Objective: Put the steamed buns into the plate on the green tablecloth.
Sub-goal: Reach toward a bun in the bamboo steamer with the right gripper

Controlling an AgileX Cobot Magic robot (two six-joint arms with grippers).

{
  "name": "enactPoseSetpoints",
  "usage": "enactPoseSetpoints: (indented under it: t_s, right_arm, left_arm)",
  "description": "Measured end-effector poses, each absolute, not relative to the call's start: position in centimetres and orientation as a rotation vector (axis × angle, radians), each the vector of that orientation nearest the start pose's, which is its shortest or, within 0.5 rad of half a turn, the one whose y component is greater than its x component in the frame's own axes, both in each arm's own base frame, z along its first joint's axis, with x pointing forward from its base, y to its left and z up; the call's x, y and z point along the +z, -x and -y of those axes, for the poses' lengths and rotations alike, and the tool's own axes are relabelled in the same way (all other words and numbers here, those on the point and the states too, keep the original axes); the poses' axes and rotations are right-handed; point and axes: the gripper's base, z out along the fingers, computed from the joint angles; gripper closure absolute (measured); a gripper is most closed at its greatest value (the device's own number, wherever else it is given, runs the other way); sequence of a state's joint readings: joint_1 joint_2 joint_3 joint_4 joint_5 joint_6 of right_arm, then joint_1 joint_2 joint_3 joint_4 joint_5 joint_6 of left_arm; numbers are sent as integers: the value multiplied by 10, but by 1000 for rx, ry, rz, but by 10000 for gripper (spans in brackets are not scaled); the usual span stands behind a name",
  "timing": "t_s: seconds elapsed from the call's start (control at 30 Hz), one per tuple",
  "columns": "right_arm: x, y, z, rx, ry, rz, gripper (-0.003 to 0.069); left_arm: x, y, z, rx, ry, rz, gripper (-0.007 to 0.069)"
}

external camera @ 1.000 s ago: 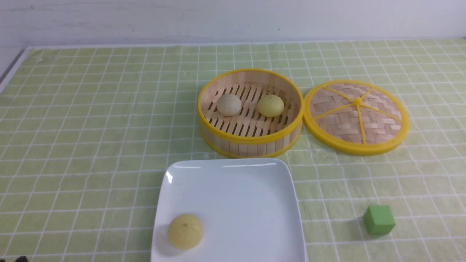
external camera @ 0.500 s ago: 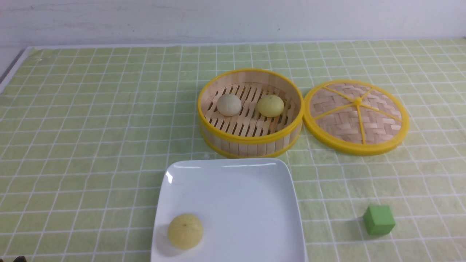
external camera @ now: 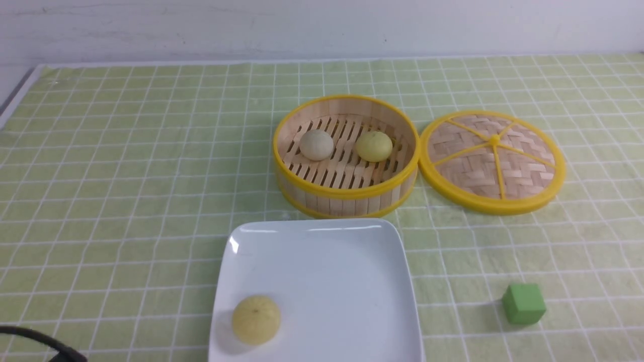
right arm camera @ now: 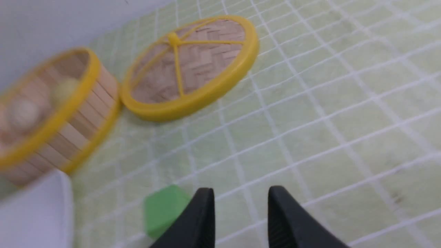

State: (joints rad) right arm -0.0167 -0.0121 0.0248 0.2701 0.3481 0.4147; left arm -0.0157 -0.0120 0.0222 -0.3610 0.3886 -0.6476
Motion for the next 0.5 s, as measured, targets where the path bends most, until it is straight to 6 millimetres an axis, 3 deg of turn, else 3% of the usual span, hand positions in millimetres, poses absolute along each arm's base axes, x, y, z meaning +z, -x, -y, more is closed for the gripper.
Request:
enactPoseSetpoints:
  t_s: [0.1, 0.3, 0.4, 0.43, 0.47, 0.5]
  right_arm:
    - [178, -53, -13, 844, -838, -1694, 420]
    - [182, -54, -14, 973, -944, -1611, 420]
    - [189, -54, -13, 962, -911, -1574, 420]
    - [209, -52, -13, 940, -831, -1537, 425]
    - [209, -52, -13, 933, -823, -1540, 426]
    - [233, -48, -13, 882, -720, -1515, 447]
  left_arm:
    - [175, -52, 19, -1107, 1095, -1649, 384]
    - [182, -54, 17, -1216, 1176, -1512, 384]
    - [194, -53, 16, -1187, 1094, -1499, 384]
    - [220, -49, 17, -1140, 947, -1494, 390]
    - [224, -48, 17, -1133, 925, -1492, 392]
    - [255, -40, 17, -1067, 762, -1460, 412]
